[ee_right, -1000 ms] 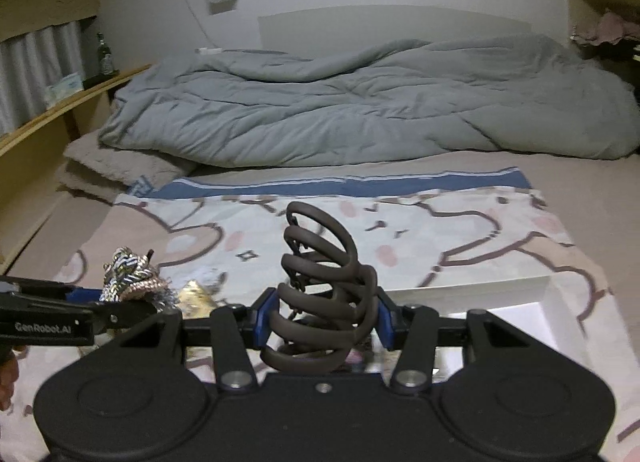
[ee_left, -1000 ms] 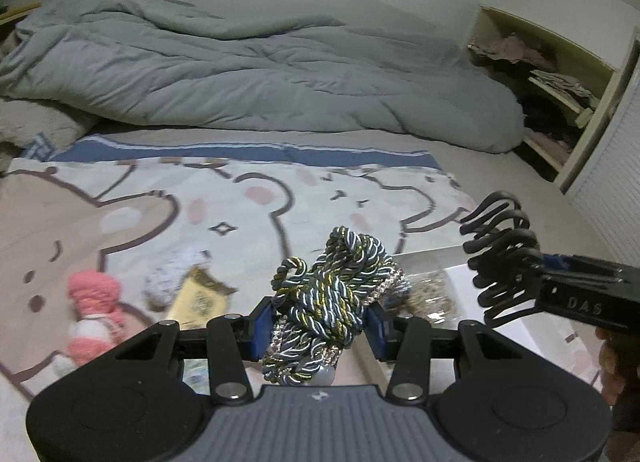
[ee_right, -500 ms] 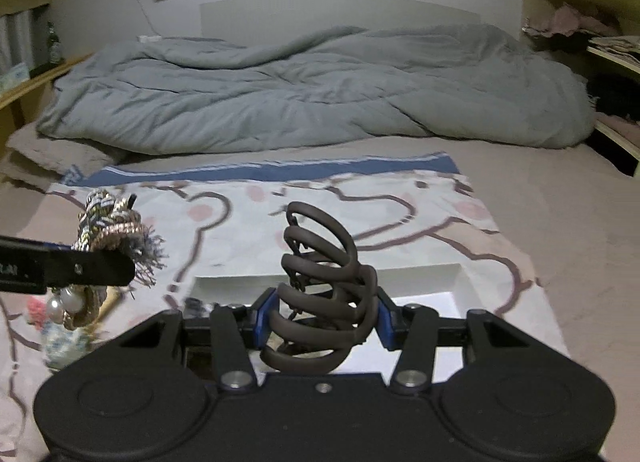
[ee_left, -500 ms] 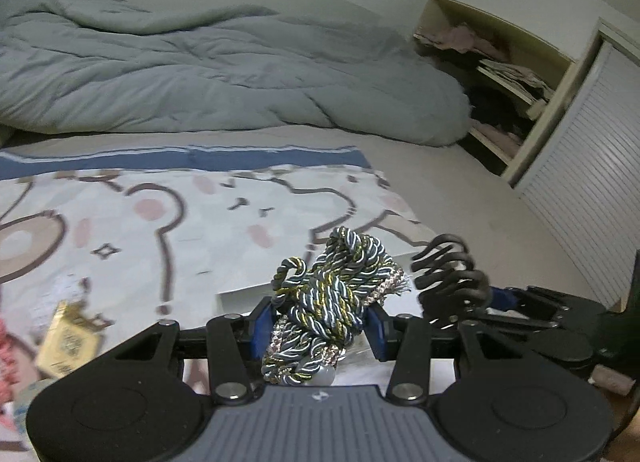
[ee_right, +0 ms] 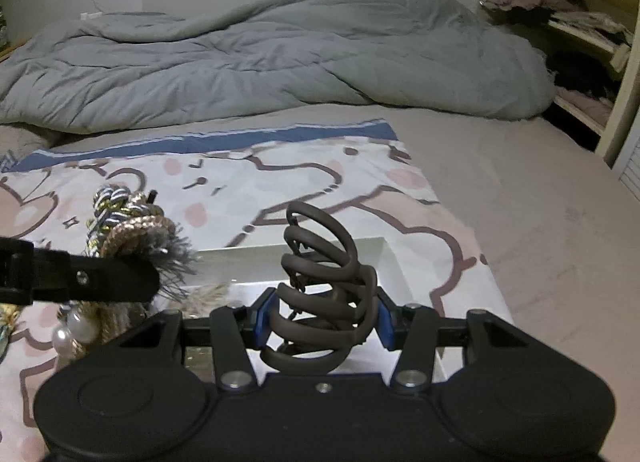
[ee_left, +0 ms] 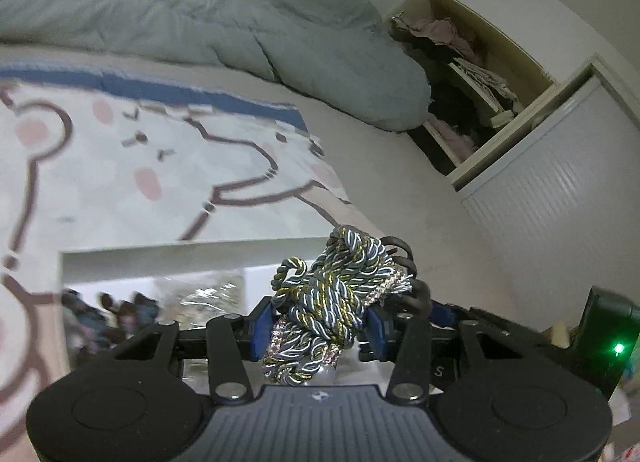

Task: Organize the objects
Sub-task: 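Lift the rope tassel and claw clip, carrying both toward the white box, then lower the tassel and claw clip into the box and open both tools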

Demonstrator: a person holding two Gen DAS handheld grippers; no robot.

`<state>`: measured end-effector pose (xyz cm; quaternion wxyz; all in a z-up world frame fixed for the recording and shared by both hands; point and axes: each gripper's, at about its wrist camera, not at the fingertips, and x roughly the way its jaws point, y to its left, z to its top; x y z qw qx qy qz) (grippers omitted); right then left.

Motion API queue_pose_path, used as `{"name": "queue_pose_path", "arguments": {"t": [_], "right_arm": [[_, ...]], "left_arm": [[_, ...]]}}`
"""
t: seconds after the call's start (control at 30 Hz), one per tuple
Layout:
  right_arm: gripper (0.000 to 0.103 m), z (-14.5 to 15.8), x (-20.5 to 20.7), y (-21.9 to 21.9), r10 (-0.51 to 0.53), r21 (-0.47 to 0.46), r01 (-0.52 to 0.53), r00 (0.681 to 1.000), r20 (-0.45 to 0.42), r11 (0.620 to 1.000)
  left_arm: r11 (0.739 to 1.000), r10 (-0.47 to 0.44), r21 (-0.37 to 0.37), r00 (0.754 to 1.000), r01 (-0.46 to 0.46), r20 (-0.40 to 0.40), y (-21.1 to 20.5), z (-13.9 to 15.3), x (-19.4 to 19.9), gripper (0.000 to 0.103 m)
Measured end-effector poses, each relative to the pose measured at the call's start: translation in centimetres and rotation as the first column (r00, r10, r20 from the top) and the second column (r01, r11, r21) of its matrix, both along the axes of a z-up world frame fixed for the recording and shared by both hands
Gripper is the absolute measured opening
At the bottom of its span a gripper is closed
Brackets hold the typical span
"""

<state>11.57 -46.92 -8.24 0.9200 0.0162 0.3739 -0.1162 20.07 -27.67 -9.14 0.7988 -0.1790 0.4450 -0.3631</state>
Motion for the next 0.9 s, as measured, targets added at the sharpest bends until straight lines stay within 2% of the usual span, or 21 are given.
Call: {"name": "queue_pose_path", "arguments": {"t": [0.17,0.3,0.4,0.43,0.53,0.6,0.63,0.67,0.9], "right_arm": [[0.050,-1.3,0.8,-1.0,-0.023,0.003,0.023,0.999,-0.026,1.000],[0.050,-2.3,1.7,-1.1,-0.025,-0.022,0.023,0.998,-0.057,0.999],[0.050,-2.9,2.1,-1.3,-0.025,-0.028,0.024,0.997,-0.068,0.999],[0.050,-3.0,2.3,-1.4,-0.027,-0.032,0.025,0.997,-0.070,0.999],[0.050,-3.5,2.7,-1.6,-0.035,-0.023,0.033,0.997,-0.074,0.999],[0.054,-3.5,2.7,-1.7,-0.040,-0.010,0.039,0.997,-0.059,0.999],[0.063,-3.4,2.7,-1.8,-0.051,-0.012,0.050,0.997,-0.050,0.999],[0.069,-3.2,2.7,-1.9,-0.059,-0.012,0.058,0.997,-0.045,0.998],[0.068,-2.6,2.0,-2.2,-0.063,0.016,0.063,0.997,-0.034,0.998]], "left_arm": [[0.998,0.019,-0.051,0.996,-0.024,-0.089,-1.6,-3.0,1.7,0.048],[1.000,0.014,-0.013,0.994,-0.015,-0.111,-2.9,-5.0,2.7,0.048],[1.000,0.019,-0.019,0.991,-0.022,-0.134,-3.0,-5.9,3.5,0.048],[0.999,0.024,-0.020,0.990,-0.027,-0.138,-2.9,-6.1,3.7,0.050],[0.997,0.027,-0.067,0.985,-0.039,-0.173,-2.4,-6.4,4.2,0.067],[0.997,0.029,-0.070,0.983,-0.042,-0.181,-2.2,-6.1,4.3,0.068],[0.997,0.027,-0.069,0.984,-0.040,-0.174,-2.2,-5.8,4.3,0.069],[0.997,0.026,-0.070,0.985,-0.038,-0.169,-2.1,-5.7,4.3,0.069],[0.998,0.016,-0.062,0.989,-0.025,-0.147,-2.4,-4.2,3.5,0.069]]}}
